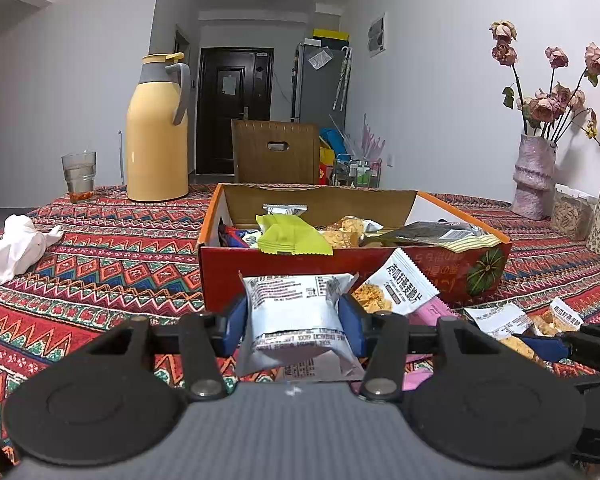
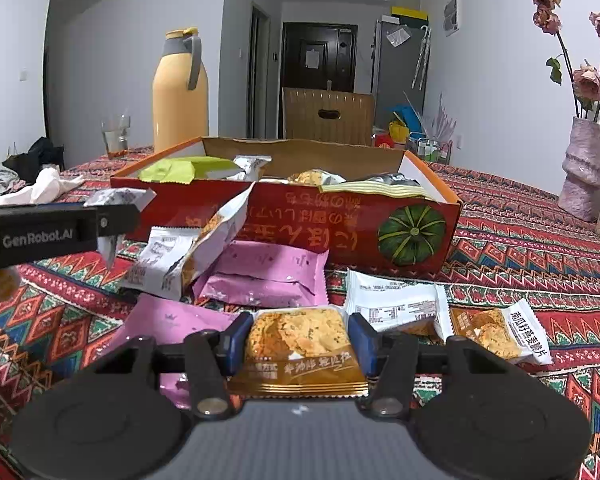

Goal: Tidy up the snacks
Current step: 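Lower both held packets into the cardboard box and open both grippers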

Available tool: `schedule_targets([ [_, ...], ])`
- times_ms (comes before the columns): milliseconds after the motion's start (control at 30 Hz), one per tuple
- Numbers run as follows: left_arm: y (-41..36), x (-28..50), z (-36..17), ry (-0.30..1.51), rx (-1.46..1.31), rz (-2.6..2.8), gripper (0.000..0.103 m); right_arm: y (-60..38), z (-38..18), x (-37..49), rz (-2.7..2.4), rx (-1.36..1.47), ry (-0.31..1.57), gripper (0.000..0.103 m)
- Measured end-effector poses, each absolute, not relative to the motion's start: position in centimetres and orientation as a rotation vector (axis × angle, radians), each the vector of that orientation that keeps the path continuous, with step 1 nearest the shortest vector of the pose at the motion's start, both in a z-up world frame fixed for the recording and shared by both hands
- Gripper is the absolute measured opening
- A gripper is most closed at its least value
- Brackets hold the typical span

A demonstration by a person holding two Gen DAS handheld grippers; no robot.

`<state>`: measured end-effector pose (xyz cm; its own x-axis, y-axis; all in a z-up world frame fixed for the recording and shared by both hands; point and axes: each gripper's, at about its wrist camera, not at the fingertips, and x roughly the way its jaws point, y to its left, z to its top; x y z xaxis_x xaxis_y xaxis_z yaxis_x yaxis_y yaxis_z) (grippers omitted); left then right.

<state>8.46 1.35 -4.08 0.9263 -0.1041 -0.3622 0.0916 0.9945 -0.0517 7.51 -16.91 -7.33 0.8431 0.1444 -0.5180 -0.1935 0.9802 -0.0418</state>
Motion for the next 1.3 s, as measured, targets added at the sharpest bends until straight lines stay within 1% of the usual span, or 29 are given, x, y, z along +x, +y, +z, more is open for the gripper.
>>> schedule_targets([
  [533,0.6,7.3,-2.8,0.354,0.002,-0.086,0.051,-17.3,-6.5,6.0,0.183,-0.077,0.471,0.051],
  [900,-0.7,6.5,0.9,0.272,0.016,-0.099,0.051,-18.3,-2.9,5.2,0.158,-0.052,0.36,0.051],
  [1300,-1.9,8.7,4.7,0.191,0.026,-0.095,0.051,-19.2,1.1,8.3,0.134,-0.035,0.252,0.051],
])
